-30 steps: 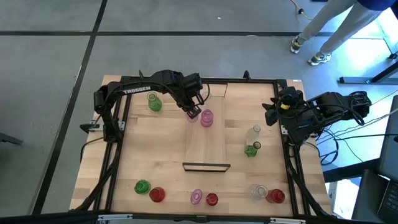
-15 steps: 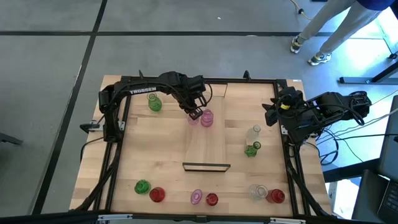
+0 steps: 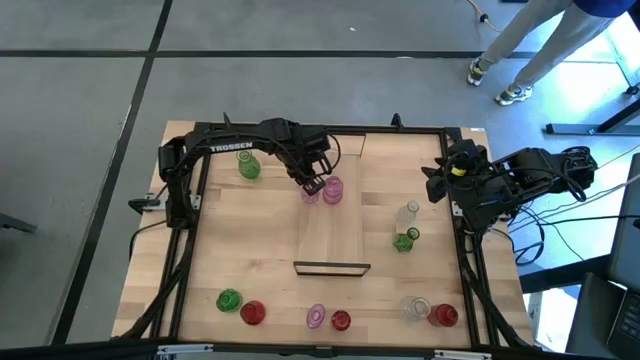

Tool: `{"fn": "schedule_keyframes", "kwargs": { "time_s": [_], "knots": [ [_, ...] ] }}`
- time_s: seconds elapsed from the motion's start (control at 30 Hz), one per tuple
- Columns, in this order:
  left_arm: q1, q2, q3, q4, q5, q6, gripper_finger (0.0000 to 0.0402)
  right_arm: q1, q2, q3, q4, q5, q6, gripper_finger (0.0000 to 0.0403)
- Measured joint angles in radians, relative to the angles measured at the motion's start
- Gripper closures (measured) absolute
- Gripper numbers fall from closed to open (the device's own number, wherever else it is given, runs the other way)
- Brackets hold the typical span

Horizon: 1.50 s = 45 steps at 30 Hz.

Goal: Sort vases onto shelf
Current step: Put the top purple vase on the shelf aligned with the other purple vase

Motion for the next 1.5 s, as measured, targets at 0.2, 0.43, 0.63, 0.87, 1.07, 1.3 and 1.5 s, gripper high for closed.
{"fn": "schedule_keyframes", "kwargs": {
  "time_s": [0.2,0.43,0.63,0.87,1.07,1.3,1.5],
  "knots": [
    [-0.011,0.001,-0.003,0.026,0.003,-0.018,0.0397,0.000,0.000,0.000,0.000,-0.016,0.000,0.0203],
    [-0.010,0.002,-0.004,0.024,-0.017,-0.020,0.0381,0.000,0.000,0.000,0.000,-0.016,0.000,0.0203],
    [-0.011,0.002,-0.004,0.024,-0.026,-0.021,0.0393,0.000,0.000,0.000,0.000,-0.034,0.000,0.0203],
    [-0.011,0.003,-0.004,0.024,-0.037,-0.021,0.0389,0.000,0.000,0.000,0.000,-0.041,0.000,0.0203],
    [-0.010,0.003,-0.005,0.025,-0.056,-0.021,0.0388,0.000,0.000,0.000,0.000,-0.041,0.000,0.0203],
    [-0.010,0.003,-0.005,0.022,-0.057,-0.021,0.0388,0.000,0.000,0.000,0.000,-0.042,0.000,0.0203],
    [-0.010,0.003,-0.005,0.020,-0.059,-0.021,0.0387,0.000,0.000,0.000,0.000,-0.042,0.000,0.0203]
  ]
}}
